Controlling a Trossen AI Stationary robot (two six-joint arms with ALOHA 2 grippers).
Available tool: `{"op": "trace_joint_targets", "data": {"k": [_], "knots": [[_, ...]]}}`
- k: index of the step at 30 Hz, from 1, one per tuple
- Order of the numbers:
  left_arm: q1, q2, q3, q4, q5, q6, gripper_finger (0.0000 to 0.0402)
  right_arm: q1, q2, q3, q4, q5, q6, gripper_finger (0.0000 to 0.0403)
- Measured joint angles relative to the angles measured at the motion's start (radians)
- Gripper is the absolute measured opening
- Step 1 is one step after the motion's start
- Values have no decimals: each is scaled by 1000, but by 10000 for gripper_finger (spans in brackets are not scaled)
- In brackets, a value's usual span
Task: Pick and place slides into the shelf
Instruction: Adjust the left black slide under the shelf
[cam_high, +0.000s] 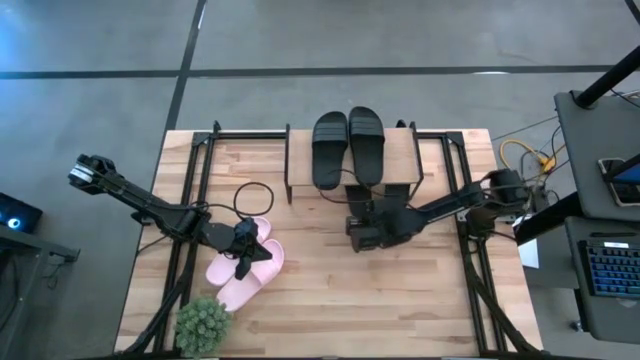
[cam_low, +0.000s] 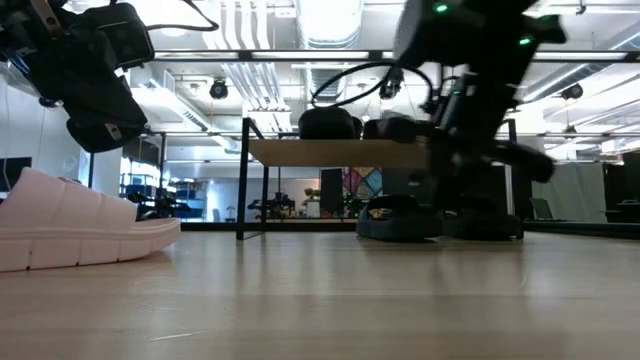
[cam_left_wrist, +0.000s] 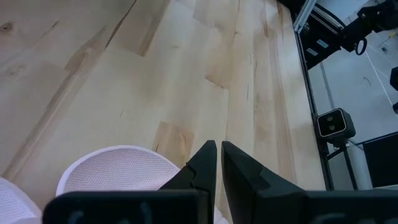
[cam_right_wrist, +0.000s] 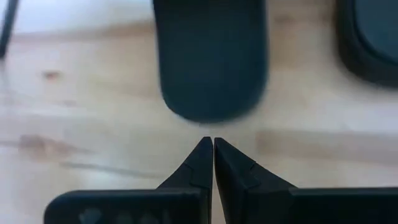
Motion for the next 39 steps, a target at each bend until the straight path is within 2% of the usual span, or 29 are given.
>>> {"op": "trace_joint_targets", "data": {"k": [5,9,18,30,35,39], "knots": [[0,0,0,0,0,0,10,-43,52,76,-49,93,-21,9],[0,0,0,0,3,0,10,-79,93,96,-110,65,-24,9],[-1,0,0,-1,14,0,10,-89,164,114,-64,18,-43,9],[-2,0,0,0,22,1,10,-110,165,175,-53,83,-160,9],[-2,0,0,-1,24,0,10,-104,162,209,-72,134,-153,9],[-2,0,0,-1,26,0,10,-99,159,251,-68,79,-269,9]]}}
